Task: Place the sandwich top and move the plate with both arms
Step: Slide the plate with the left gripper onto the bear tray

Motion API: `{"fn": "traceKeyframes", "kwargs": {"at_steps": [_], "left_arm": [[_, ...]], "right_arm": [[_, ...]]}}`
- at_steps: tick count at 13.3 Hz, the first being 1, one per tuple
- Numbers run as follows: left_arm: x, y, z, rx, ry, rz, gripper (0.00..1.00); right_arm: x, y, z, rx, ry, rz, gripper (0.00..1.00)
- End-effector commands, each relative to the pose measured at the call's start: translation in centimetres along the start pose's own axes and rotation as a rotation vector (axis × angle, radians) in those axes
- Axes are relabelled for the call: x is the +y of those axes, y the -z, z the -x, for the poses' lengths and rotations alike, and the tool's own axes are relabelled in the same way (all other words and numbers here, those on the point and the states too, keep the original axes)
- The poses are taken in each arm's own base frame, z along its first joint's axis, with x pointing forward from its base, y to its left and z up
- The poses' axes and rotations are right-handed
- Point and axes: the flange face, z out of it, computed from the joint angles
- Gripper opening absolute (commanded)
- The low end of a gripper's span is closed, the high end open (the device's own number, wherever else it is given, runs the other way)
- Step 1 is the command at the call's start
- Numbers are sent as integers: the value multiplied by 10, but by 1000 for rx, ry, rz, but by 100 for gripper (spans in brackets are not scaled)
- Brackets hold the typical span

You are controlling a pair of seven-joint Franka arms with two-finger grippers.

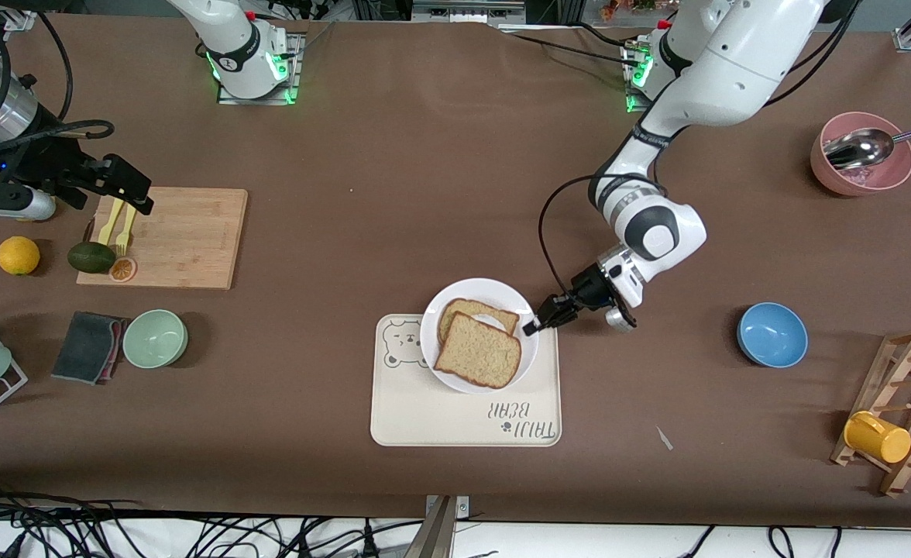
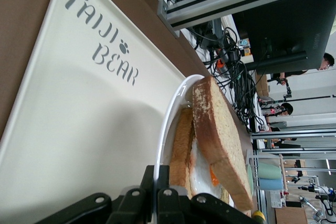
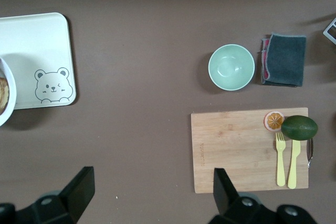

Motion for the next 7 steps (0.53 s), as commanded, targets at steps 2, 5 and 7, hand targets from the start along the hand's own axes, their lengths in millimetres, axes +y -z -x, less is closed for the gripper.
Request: {"fn": "traceKeyframes", "kwargs": {"at_steps": [2, 5, 7], "left_arm": [[-5, -40, -19, 59, -1, -28, 0], [-13, -57, -23, 77, -14, -54, 0], [-16, -60, -28, 87, -16, -57, 0]], "right_arm": [[0, 4, -1, 15, 2, 1, 100], [-3, 2, -2, 14, 11, 12, 100], [-5, 2, -2, 15, 6, 9, 100]]}}
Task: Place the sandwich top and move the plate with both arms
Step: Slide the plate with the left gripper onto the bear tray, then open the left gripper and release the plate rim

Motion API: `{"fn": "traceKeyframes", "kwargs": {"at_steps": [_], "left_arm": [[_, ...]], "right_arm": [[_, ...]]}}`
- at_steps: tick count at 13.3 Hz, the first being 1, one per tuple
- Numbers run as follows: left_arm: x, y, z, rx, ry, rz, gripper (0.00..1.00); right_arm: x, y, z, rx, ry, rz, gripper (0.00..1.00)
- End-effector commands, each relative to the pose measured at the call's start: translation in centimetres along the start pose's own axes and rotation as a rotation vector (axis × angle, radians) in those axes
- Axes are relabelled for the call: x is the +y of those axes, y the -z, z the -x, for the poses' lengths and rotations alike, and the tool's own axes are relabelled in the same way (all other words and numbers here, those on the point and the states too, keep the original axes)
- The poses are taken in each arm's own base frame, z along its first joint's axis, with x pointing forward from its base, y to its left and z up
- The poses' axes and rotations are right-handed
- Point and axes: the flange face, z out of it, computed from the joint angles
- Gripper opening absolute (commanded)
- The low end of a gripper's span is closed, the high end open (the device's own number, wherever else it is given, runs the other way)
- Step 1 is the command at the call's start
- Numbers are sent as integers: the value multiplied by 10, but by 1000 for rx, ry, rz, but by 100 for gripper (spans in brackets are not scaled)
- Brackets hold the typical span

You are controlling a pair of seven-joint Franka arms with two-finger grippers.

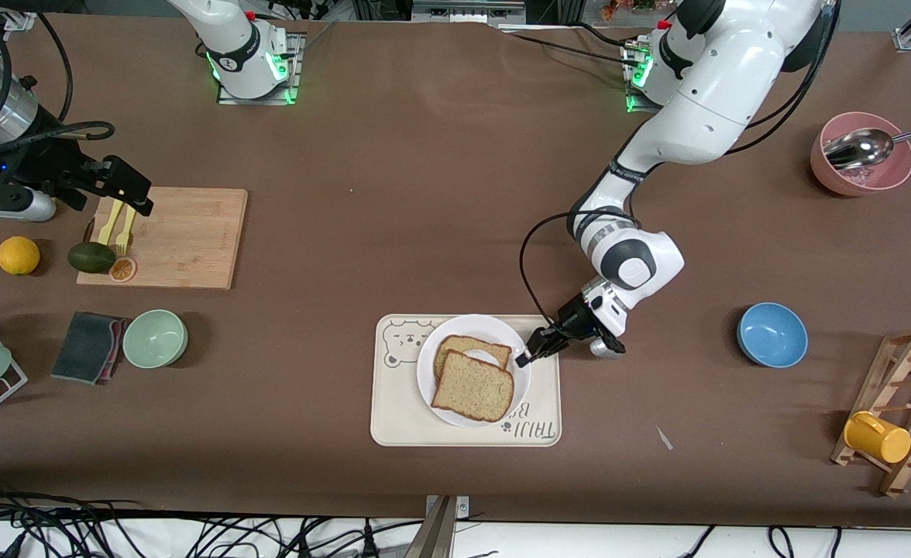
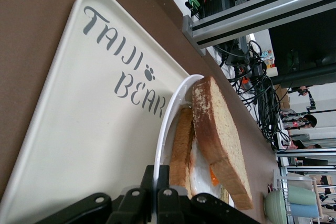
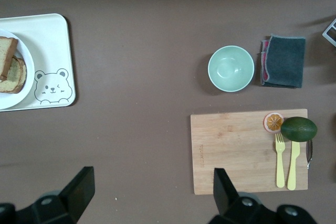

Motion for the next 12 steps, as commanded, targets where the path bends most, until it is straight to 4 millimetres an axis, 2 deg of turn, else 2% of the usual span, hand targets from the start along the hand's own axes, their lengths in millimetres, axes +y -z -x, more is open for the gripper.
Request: {"fn": "traceKeyframes", "kwargs": {"at_steps": [1, 3, 5, 6, 7, 8, 9, 11, 12], "left_arm": [[4, -13, -10, 35, 5, 8, 0], [1, -16, -12, 40, -3, 3, 0], [0, -16, -12, 41, 1, 3, 0], [1, -16, -13, 41, -3, 3, 11], [0, -15, -14, 42, -3, 2, 17], [-1, -14, -14, 42, -5, 0, 34], [0, -12, -14, 42, -5, -1, 48], [3, -5, -15, 43, -4, -4, 60], [6, 0, -13, 38, -4, -9, 63]], "right_arm": [[-7, 2, -2, 17, 2, 1, 100], [-26, 2, 0, 40, 38, 0, 100], [-22, -1, -1, 41, 48, 47, 100], [-22, -2, -1, 35, 43, 44, 100], [-26, -3, 0, 35, 48, 48, 100], [-44, -3, 6, 39, 60, 50, 100], [-45, -3, 6, 41, 48, 56, 100], [-44, -3, 6, 41, 47, 57, 100], [-44, -3, 5, 44, 49, 60, 100]]}}
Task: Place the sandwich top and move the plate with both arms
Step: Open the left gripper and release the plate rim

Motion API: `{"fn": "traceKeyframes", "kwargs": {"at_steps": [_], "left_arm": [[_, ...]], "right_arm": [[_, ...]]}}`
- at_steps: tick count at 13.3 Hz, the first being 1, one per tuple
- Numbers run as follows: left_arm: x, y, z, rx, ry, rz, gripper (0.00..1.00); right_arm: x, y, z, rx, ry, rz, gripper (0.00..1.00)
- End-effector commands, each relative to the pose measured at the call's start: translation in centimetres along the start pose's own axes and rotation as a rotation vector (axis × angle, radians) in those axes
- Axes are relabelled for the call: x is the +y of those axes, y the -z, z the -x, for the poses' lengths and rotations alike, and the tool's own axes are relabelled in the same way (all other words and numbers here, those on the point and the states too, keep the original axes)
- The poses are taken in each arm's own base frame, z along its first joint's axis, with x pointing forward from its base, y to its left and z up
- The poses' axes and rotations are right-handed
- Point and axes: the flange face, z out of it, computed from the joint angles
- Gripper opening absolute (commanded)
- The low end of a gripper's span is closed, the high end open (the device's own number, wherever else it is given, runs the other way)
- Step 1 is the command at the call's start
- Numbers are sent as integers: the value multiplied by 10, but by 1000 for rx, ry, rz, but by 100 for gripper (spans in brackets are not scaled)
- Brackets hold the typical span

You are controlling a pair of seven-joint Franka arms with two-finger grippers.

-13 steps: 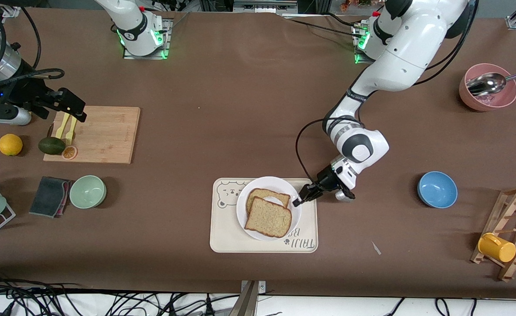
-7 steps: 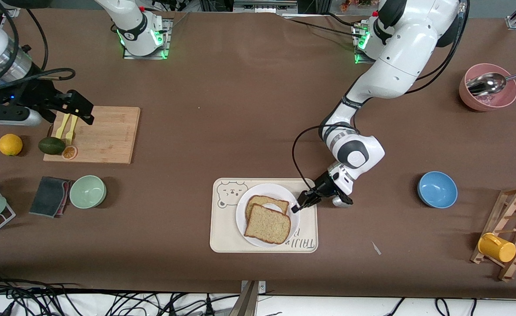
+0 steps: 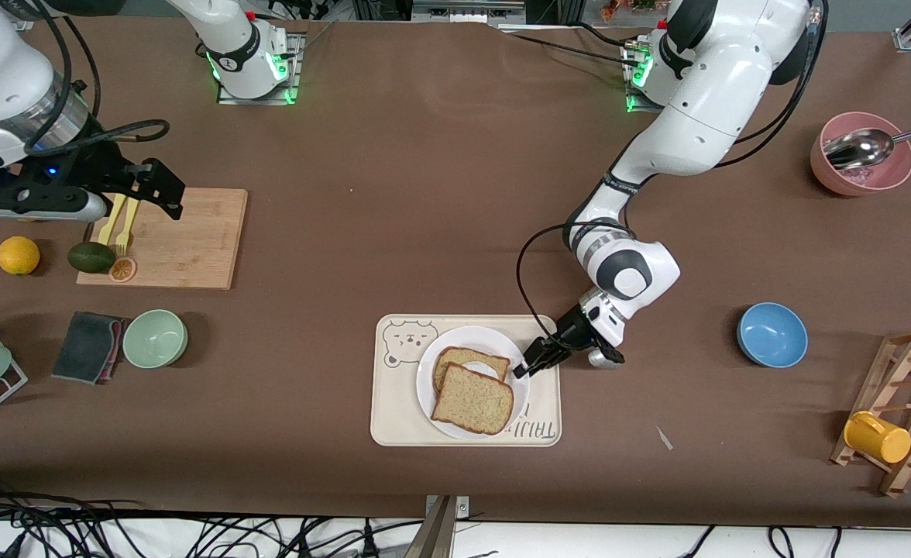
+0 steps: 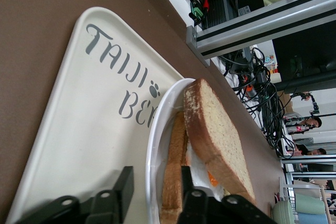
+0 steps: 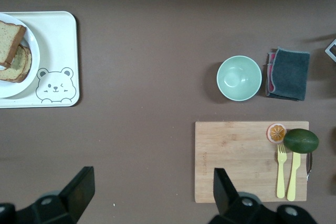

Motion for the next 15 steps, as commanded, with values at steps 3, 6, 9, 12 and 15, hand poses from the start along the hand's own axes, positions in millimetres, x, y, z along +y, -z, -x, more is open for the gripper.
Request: {"fn": "traceKeyframes", "kwargs": {"at_steps": [3, 6, 9, 12, 15], "left_arm": [[19, 38, 6, 3, 9, -29, 74], [32, 70, 12, -4, 1, -47, 97], [42, 115, 17, -6, -15, -71, 100], [40, 155, 34, -66, -97, -121, 100], [35, 191, 56, -119, -155, -167, 100]], "right_arm": [[2, -3, -2, 2, -12, 17, 100], [1, -8, -8, 16, -13, 12, 100], [-1, -14, -15, 36, -13, 3, 100], [-10, -20, -21, 56, -54, -24, 100], [-39, -20, -13, 56, -78, -24, 100]]}}
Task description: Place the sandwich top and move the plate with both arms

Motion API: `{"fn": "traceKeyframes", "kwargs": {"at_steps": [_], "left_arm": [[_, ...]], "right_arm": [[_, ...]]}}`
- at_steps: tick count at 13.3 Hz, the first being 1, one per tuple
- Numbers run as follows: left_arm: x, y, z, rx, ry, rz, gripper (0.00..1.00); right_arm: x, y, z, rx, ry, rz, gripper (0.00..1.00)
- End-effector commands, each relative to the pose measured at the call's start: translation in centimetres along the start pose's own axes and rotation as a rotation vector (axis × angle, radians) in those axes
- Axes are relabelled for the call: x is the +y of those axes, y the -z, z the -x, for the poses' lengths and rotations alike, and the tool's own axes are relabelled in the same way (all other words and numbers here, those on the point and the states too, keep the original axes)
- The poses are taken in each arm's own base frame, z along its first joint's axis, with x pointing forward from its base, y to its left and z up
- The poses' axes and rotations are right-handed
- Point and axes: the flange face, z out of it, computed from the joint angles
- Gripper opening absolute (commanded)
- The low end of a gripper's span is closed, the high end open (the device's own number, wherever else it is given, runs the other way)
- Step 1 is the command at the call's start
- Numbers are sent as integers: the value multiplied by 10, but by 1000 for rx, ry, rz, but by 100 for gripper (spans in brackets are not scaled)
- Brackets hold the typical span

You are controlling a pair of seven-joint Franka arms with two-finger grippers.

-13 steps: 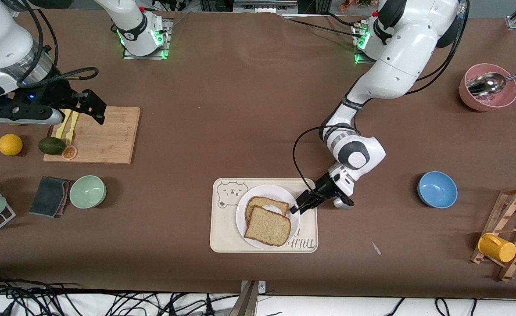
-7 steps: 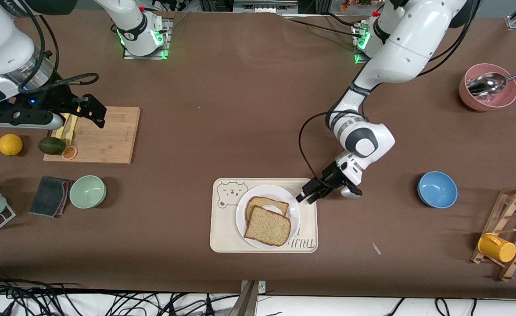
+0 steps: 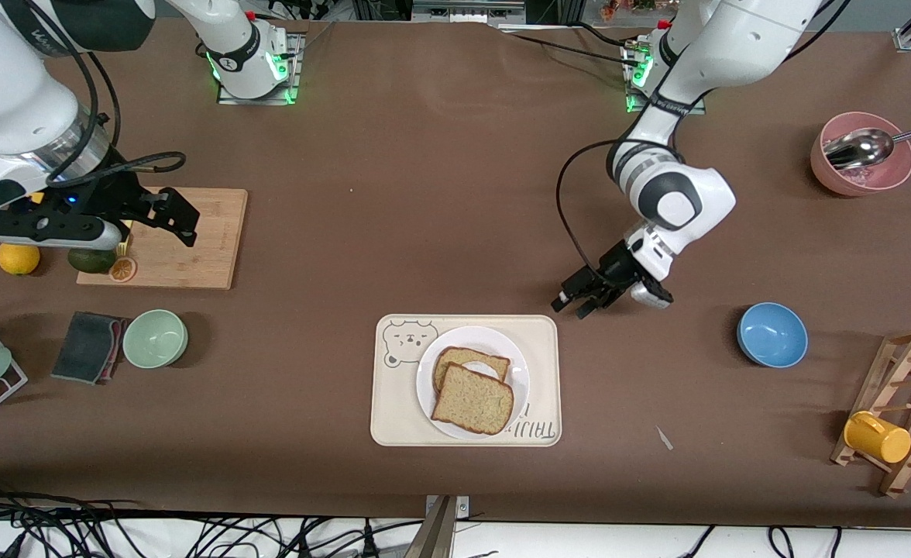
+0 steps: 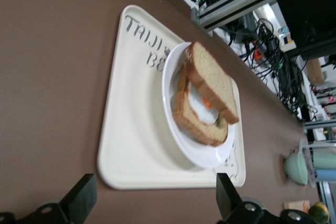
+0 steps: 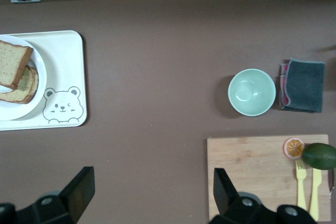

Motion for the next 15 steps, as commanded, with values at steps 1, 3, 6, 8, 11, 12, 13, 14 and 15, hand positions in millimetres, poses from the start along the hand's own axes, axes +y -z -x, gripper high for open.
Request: {"fn": "traceKeyframes", "kwargs": {"at_steps": [1, 3, 6, 8, 11, 12, 13, 14, 15], "left_arm": [[-2, 39, 24, -44, -66, -33, 100], [-17, 53, 32, -82, -111, -71, 100], [-31, 73, 25, -134, -230, -118, 100], [-42, 88, 0, -183, -385, -161, 100], [-38, 118, -35, -207, -574, -213, 100], [-34, 123, -41, -228, -639, -227, 100], [-29, 133, -50, -257, -729, -247, 100], [-30, 147, -60, -291, -790, -256, 100], [-28, 163, -67, -343, -843, -245, 100]], "right_arm": [[-19, 31, 18, 34, -21, 2, 100], [-20, 57, 34, 48, -7, 23, 100], [-11, 19, 19, -15, -20, 47, 100], [-16, -10, -3, -7, -43, 17, 100], [-17, 7, -3, 7, -13, 10, 100], [-19, 1, 3, -44, -1, 30, 100], [-13, 1, 6, -75, 32, 42, 100], [-7, 6, 8, -90, 51, 45, 100], [4, 17, 9, -84, 33, 34, 100]]}}
